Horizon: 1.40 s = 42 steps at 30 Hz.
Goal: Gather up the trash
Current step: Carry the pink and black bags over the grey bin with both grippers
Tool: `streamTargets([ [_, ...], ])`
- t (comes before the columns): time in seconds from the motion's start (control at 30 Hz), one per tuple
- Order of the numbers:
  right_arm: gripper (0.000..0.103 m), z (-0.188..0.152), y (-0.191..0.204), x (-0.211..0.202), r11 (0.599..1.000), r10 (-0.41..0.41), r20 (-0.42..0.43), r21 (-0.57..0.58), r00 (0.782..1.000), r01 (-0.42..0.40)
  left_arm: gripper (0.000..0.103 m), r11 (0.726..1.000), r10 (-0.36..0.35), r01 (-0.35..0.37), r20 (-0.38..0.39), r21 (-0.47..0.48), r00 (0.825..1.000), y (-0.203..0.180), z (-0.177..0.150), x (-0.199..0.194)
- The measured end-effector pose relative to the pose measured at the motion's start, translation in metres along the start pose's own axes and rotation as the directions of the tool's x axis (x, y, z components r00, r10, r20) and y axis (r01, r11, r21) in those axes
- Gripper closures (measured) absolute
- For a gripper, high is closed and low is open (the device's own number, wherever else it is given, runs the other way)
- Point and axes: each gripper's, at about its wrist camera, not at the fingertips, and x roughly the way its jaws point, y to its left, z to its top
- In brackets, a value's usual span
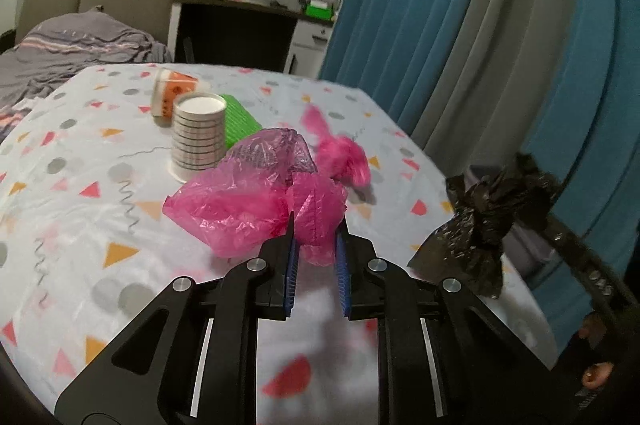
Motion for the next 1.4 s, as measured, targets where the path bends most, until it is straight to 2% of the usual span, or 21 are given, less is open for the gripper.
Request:
streamTargets([
  [0.3,0.096,-0.001,-0.004,-0.028,1.0,0.008,0.028,0.013,1.0,-0.009,0.087,1.0,-0.016,0.015,0.075,0.013,0.997,-0.012,-0.002,-0.047],
  [0.67,0.096,0.001,-0.01,-0.055,1.0,0.002,0.066,0.021,0.998,-0.004,0.087,0.997,-0.053,0.048,0.098,0.053,0.994,-0.036,-0.004,-0.067],
  [1.1,0.096,0.007,-0.03,-0.072,0.998,-0.046,0.111,0.043,0.993,0.041,0.087,0.99,-0.084,0.074,0.081,0.123,0.993,-0.073,0.001,-0.051],
  [1.4,0.096,0.024,-0.072,-0.084,0.988,-0.142,0.17,0.078,0.975,0.13,0.087,0.968,-0.152,0.14,0.043,0.207,0.987,-0.119,0.012,-0.02],
])
